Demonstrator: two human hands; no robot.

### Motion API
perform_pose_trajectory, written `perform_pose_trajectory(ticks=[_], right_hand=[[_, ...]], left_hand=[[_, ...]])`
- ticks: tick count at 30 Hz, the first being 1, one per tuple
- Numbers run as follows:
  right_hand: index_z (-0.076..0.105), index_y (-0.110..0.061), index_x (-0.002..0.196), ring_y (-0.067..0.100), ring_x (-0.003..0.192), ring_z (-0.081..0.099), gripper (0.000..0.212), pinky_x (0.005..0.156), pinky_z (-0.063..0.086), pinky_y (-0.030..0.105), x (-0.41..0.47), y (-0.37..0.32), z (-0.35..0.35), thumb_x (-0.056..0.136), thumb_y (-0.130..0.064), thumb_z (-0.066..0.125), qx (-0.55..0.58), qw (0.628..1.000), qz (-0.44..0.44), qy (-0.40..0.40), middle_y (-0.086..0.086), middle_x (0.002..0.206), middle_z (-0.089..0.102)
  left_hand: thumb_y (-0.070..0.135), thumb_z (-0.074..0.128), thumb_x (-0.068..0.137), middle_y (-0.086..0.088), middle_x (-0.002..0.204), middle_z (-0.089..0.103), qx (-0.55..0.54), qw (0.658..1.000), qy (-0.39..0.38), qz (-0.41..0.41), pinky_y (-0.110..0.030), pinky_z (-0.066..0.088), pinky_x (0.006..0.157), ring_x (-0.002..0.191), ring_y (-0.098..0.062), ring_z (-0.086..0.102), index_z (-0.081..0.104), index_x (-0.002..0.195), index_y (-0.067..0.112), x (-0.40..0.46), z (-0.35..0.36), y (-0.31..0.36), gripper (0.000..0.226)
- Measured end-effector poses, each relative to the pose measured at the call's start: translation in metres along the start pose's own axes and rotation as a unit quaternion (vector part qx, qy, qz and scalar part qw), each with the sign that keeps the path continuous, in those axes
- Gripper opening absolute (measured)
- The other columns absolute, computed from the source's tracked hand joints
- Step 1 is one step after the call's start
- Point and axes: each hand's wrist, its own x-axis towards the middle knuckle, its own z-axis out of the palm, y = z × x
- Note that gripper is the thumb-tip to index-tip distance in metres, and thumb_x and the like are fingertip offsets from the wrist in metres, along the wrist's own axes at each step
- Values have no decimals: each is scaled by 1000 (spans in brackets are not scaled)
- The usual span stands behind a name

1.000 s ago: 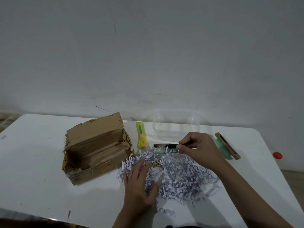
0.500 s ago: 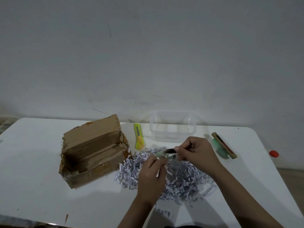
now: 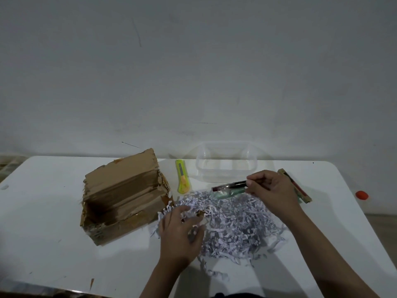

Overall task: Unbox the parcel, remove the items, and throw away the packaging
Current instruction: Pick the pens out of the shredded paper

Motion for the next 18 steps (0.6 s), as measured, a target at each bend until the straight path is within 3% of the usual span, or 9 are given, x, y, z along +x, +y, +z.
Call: perform_pose_trajectory(ticks=[4,7,10,13,16,18], right_hand=[[73,-24,82,24,77,70,27,74,56,36,5,4,-31,81,2,68,-2,998,-29,62,1,77,74],[74,-20,84,7,62,65,25,56,50,15,6,7,-62,82,4,66,10,991,-40,129,-12,65,73],[72,-17,84,-3,61,66,23,60,50,8,6,15,-88,80,5,67,34,976,-37,214,-20,65,72],[74,-23,82,-3,61,64,22,62,49,8,6,34,-103,78,-1,70,44,954,-9,296,-13,65,71],[74,-9,92,3,66,64,15,69,51,14,6,57,-106,78,-5,71,35,930,36,363,3,80,70],[73,-8,93,12,78,65,15,69,50,9,3,68,-103,78,-6,71,25,922,59,382,9,88,70]], left_hand=[[54,51,81,2,129,51,-17,1000,20,-4,-48,31,97,122,-21,41,65,108,40,0,-4,0,32],[55,50,82,-3,133,51,-32,999,26,-14,-53,36,98,124,-25,43,64,113,33,-2,-1,-4,40],[56,48,83,-3,135,51,-39,999,23,-19,-49,29,106,126,-26,44,63,118,27,-5,4,-7,48],[56,47,83,-4,138,48,-43,998,14,-34,-43,22,107,130,-27,41,61,121,24,-8,10,-7,52],[64,40,84,-5,141,46,-38,998,-7,-52,-57,28,105,133,-31,36,56,126,25,-12,15,-6,60],[64,41,82,-5,143,44,-37,997,-18,-62,-62,27,104,134,-30,32,53,129,27,-14,18,-3,61]])
